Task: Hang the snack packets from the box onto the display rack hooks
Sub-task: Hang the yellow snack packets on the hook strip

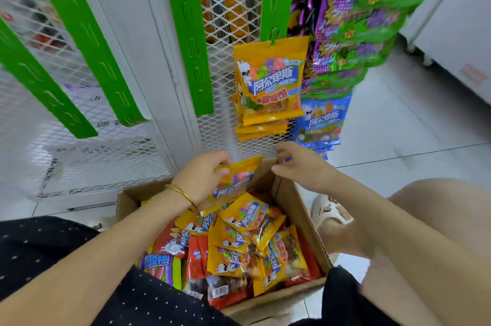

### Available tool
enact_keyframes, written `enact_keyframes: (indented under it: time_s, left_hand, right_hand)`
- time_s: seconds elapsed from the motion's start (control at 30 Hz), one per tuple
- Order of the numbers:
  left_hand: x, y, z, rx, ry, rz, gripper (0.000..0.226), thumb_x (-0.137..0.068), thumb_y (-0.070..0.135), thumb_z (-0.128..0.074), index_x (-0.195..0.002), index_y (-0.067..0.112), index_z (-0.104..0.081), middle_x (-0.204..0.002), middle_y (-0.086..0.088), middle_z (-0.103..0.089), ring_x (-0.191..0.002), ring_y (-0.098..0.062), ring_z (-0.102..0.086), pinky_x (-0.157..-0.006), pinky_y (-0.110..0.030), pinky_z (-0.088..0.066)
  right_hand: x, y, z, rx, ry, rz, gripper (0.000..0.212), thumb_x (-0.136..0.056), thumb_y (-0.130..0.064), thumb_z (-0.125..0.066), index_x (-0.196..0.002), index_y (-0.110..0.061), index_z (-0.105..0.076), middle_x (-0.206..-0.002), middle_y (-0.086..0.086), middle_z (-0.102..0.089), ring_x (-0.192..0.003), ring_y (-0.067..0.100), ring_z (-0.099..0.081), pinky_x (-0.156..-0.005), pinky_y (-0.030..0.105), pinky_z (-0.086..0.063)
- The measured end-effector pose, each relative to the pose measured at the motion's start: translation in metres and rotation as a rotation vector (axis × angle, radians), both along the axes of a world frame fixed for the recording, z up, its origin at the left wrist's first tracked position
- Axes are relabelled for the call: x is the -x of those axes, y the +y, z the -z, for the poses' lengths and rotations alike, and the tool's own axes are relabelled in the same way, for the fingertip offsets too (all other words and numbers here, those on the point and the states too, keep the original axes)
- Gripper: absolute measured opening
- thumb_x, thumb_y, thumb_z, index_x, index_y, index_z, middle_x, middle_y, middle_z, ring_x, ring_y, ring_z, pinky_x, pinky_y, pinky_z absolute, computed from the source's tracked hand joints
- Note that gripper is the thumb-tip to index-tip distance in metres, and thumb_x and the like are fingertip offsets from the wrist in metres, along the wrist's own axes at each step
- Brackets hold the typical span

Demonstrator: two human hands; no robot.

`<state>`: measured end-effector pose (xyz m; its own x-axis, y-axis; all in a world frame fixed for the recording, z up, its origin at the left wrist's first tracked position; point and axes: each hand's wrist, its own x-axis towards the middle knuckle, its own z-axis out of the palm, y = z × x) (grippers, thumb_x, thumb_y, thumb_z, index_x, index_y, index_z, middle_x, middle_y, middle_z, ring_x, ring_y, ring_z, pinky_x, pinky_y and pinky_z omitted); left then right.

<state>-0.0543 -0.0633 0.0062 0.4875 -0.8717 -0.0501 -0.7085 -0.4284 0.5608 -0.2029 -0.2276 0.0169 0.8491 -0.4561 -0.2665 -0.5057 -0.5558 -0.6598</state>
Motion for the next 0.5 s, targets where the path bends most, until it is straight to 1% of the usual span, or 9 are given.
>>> enact_keyframes:
  time_s: [0.07,0.1,0.17,0.2,0.27,0.3,0.37,0.43,0.5]
  left_hand:
    - [0.004,-0.007,-0.022,0.054,-0.069,0.062,0.003,-0.091,0.014,-0.054,-0.09,0.016,-0.055,-0.081,0.003,-0.052,-0.077,-0.012,-0.047,-0.056,-0.011,-0.028]
    - [0.006,-0.012,-0.034,0.084,-0.091,0.09,0.005,-0.091,0.015,-0.054,-0.087,0.018,-0.053,-0.08,0.003,-0.052,-0.076,-0.012,-0.047,-0.057,-0.009,-0.029]
    - [0.007,-0.023,-0.06,0.139,-0.1,0.129,0.01,-0.09,0.014,-0.055,-0.083,0.019,-0.05,-0.078,0.003,-0.053,-0.076,-0.014,-0.048,-0.061,-0.018,-0.033]
    - [0.007,-0.03,-0.073,0.17,-0.107,0.14,0.011,-0.089,0.013,-0.056,-0.082,0.019,-0.05,-0.076,0.003,-0.052,-0.075,-0.015,-0.049,-0.062,-0.023,-0.034]
    - [0.004,-0.042,-0.098,0.218,-0.14,0.153,0.007,-0.088,0.013,-0.058,-0.083,0.016,-0.055,-0.074,0.004,-0.052,-0.075,-0.016,-0.049,-0.062,-0.025,-0.032]
    - [0.001,-0.049,-0.109,0.241,-0.149,0.152,0.003,-0.088,0.015,-0.058,-0.086,0.014,-0.06,-0.076,0.004,-0.053,-0.076,-0.015,-0.05,-0.062,-0.024,-0.032]
    - [-0.006,-0.065,-0.132,0.328,-0.133,0.094,0.014,-0.089,0.022,-0.058,-0.097,0.012,-0.064,-0.088,0.004,-0.058,-0.083,-0.012,-0.053,-0.064,-0.016,-0.036]
    - [-0.012,-0.084,-0.153,0.489,-0.105,-0.039,0.026,-0.09,0.026,-0.057,-0.11,0.011,-0.06,-0.099,0.004,-0.057,-0.089,-0.009,-0.053,-0.071,-0.01,-0.039]
    - [-0.018,-0.102,-0.168,0.618,-0.038,-0.138,0.032,-0.09,0.024,-0.057,-0.117,0.006,-0.055,-0.101,0.001,-0.057,-0.088,-0.01,-0.054,-0.078,-0.016,-0.045]
  right_hand:
    - [-0.004,-0.003,-0.019,-0.034,-0.116,-0.083,0.055,-0.091,-0.021,-0.059,-0.14,-0.014,-0.036,-0.135,0.003,-0.047,-0.12,0.014,-0.048,-0.097,0.023,-0.04]
    - [-0.008,-0.005,-0.026,-0.034,-0.17,-0.109,0.048,-0.09,-0.019,-0.06,-0.135,-0.014,-0.043,-0.129,0.001,-0.051,-0.115,0.01,-0.051,-0.094,0.021,-0.043]
    - [-0.014,-0.007,-0.045,-0.1,-0.279,-0.091,0.021,-0.088,-0.015,-0.063,-0.109,-0.013,-0.061,-0.104,0.0,-0.063,-0.09,0.005,-0.061,-0.079,0.018,-0.049]
    - [-0.016,-0.01,-0.053,-0.174,-0.334,-0.068,0.007,-0.087,-0.014,-0.064,-0.093,-0.014,-0.063,-0.091,0.001,-0.065,-0.08,0.007,-0.063,-0.075,0.021,-0.051]
    - [-0.021,-0.019,-0.069,-0.245,-0.435,-0.019,0.009,-0.084,-0.011,-0.066,-0.078,-0.012,-0.06,-0.074,0.003,-0.065,-0.071,0.012,-0.064,-0.072,0.029,-0.052]
    - [-0.022,-0.026,-0.077,-0.25,-0.472,-0.005,0.01,-0.084,-0.01,-0.066,-0.077,-0.011,-0.059,-0.068,0.0,-0.065,-0.066,0.009,-0.063,-0.069,0.027,-0.051]
    - [-0.026,-0.039,-0.091,-0.232,-0.544,0.006,0.012,-0.085,-0.009,-0.065,-0.076,-0.012,-0.057,-0.059,-0.007,-0.064,-0.056,0.002,-0.057,-0.058,0.018,-0.046]
    - [-0.031,-0.05,-0.101,-0.186,-0.624,0.019,0.016,-0.086,-0.009,-0.064,-0.074,-0.017,-0.058,-0.059,-0.009,-0.062,-0.053,0.0,-0.053,-0.053,0.015,-0.04]
    - [-0.035,-0.055,-0.109,-0.117,-0.706,0.032,0.016,-0.087,-0.009,-0.063,-0.074,-0.018,-0.059,-0.062,-0.005,-0.061,-0.053,-0.002,-0.05,-0.054,0.013,-0.038]
